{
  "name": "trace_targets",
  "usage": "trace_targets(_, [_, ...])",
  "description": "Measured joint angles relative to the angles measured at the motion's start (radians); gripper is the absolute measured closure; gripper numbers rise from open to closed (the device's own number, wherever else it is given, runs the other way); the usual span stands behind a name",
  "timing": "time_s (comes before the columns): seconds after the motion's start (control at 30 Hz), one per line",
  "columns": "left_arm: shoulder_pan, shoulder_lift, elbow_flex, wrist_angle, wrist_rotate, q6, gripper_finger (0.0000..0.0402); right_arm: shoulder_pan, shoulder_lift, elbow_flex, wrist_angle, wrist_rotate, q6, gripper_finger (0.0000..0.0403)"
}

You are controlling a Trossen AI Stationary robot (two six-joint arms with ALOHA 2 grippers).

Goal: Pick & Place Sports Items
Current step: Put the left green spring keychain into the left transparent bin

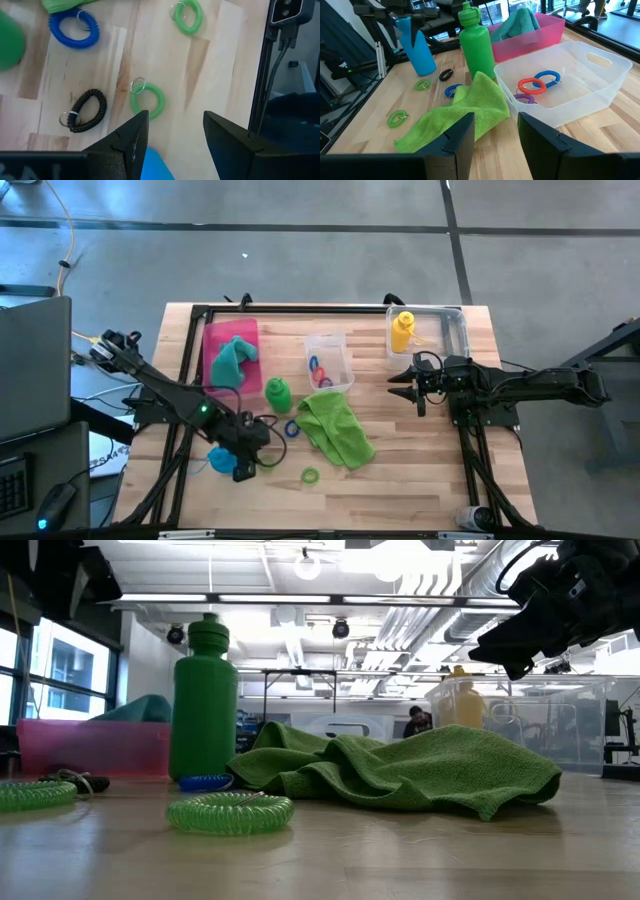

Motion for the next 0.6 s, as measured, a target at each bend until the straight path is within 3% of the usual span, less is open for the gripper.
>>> trace_targets(0.27, [0.001, 0.073, 0.057, -0.014, 0.074, 0.068, 0.0216, 0.000, 0.000, 0.000, 0.000, 0.000, 0.000, 0.0261])
trace_targets(0.6, [0.021, 0.192, 0.070, -0.028, 0.076, 0.104, 0.0216, 0.000, 0.000, 0.000, 0.000, 0.000, 0.000, 0.0261])
